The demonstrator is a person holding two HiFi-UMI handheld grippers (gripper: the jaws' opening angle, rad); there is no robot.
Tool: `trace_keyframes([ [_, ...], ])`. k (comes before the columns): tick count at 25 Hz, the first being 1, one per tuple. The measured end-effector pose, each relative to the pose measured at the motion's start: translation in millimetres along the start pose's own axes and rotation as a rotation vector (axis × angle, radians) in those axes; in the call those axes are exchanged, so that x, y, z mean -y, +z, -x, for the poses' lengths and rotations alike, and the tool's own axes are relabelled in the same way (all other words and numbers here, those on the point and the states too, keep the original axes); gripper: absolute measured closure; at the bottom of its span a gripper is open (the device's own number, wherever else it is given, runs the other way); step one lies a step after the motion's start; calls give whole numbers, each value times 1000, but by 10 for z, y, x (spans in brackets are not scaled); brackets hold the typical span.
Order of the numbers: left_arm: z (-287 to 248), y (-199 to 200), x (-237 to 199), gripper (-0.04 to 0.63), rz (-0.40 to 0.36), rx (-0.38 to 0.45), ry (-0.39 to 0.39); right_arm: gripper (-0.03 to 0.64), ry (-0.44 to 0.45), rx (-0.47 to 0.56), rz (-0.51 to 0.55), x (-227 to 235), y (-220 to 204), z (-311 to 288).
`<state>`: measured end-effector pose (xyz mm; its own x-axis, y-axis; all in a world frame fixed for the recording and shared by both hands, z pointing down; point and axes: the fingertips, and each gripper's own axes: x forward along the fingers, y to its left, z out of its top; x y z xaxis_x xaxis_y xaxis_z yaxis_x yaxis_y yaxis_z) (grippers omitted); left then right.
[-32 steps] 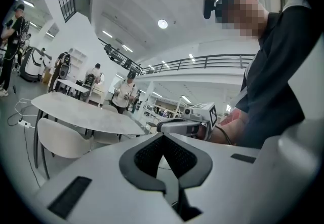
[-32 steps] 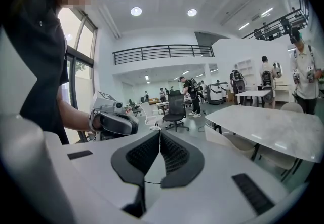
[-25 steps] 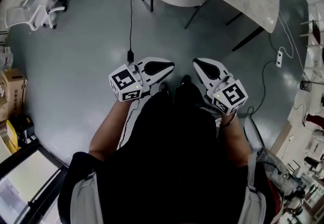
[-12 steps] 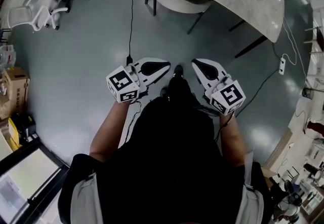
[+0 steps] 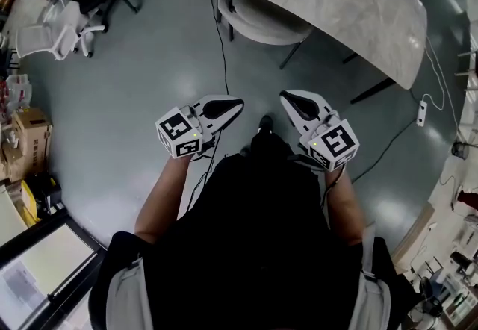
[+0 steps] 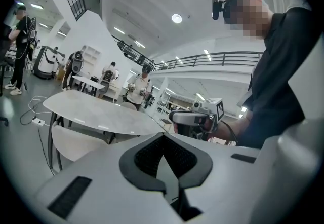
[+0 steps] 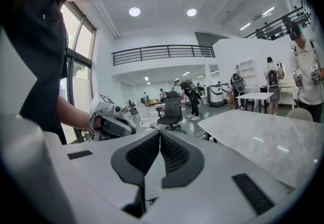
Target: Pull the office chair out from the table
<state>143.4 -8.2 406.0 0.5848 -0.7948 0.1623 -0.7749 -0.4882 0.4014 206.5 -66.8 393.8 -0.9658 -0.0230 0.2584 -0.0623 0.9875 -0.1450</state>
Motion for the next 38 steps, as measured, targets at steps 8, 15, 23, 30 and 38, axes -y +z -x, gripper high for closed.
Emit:
trace_keyframes([
  [8,-185,382,-541,583,-60,-15,78,595,80,-2,43,452,224,-410],
  [15,-37,722,-1104,583,-85,-11,99,595,79,-20,32,687,302,-865],
  [23,5,980,-2110,583,-61,-13,-37,595,-30,-90,19,1060,409,-1691],
  [30,23,1427,-2984,583,-97,-63,-182,595,-176,-105,-52,1412,683,-2325],
  [38,-29,1593,-3654,583,-210,-164,-301,595,-303,-134,-80,1629,805,-2836],
])
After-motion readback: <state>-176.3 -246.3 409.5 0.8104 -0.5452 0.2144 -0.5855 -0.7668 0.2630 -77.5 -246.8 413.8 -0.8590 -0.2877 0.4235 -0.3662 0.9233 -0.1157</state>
